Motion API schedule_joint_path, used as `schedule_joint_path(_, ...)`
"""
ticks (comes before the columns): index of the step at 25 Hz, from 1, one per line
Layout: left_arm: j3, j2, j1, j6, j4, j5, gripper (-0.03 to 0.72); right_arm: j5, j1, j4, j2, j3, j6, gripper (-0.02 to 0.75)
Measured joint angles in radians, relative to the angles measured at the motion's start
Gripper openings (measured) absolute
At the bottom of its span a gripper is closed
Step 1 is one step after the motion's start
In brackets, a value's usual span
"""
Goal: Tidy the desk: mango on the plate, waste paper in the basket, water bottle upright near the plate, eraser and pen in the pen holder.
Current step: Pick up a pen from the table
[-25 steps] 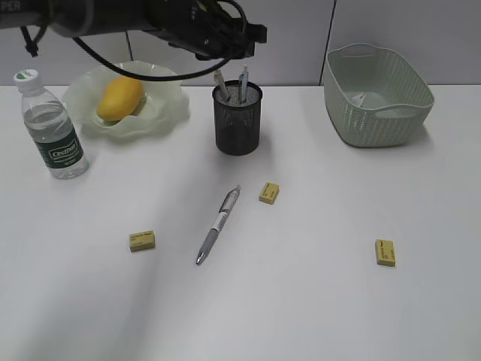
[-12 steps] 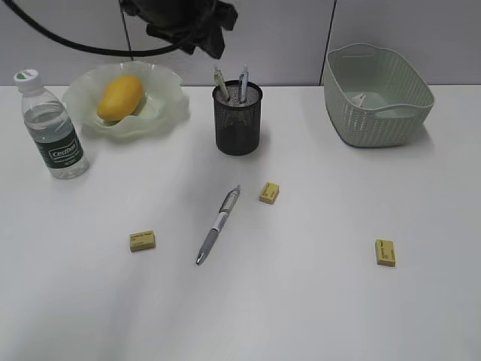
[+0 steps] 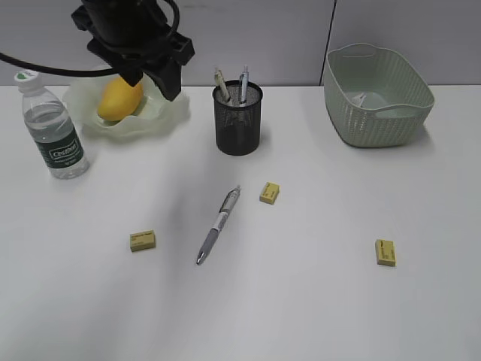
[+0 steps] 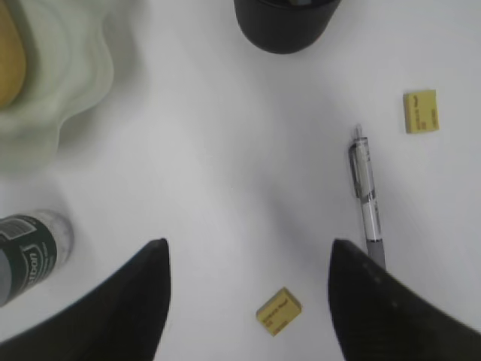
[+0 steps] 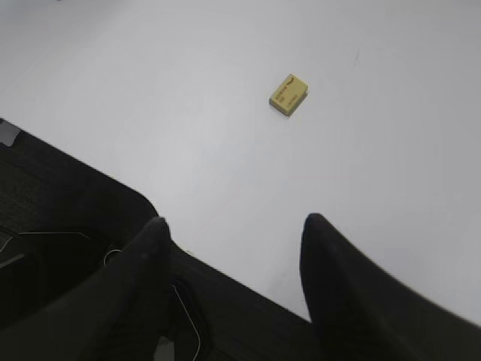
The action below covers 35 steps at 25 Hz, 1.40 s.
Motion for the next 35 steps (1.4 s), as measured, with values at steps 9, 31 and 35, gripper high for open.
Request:
schedule_joint_path(9, 0.271, -0.177, 0.0, 0.0, 0.002, 0.001, 0.505, 0.0, 0.0, 0.0, 0.0, 0.0, 0.0, 0.438)
schedule_joint_path(31, 1.147, -0.916, 0.0, 0.0, -0.072, -0.482, 0.486, 0.0, 0.0, 0.0, 0.0, 0.0, 0.0, 0.438)
schedule_joint_path(35, 1.215, -1.049, 0.0, 0.0, -0.073, -0.464, 0.472, 0.0, 0.0, 0.0, 0.0, 0.0, 0.0, 0.438)
